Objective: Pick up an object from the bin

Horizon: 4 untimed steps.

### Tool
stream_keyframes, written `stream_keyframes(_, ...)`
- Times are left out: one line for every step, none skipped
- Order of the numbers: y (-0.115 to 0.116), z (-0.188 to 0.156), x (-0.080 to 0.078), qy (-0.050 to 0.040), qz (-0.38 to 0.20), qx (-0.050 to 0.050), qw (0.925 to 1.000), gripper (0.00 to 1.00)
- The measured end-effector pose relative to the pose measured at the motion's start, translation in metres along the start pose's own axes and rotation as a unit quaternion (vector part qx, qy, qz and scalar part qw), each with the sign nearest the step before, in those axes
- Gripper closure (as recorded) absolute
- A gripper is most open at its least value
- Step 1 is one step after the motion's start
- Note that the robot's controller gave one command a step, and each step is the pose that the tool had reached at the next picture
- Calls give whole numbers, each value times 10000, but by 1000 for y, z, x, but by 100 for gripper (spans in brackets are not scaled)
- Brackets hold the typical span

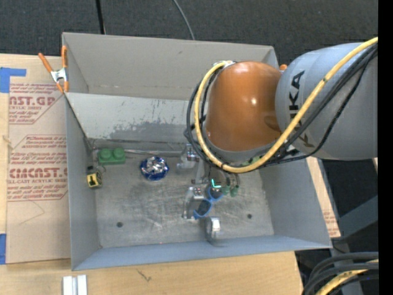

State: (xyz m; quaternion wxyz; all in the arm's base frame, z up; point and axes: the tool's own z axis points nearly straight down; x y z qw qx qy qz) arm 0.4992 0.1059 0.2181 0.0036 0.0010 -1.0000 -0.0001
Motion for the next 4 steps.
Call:
stream_keyframes(-159,73,-41,-30,18,19,10000,0)
stream_keyframes(-119,145,-13,-120,-1119,14,9936,0)
stream_keyframes(-118,143,-14,-112,-1118,5,9937,100)
stream_keyframes(-136,17,-1,-78,-1484,18,9889,100)
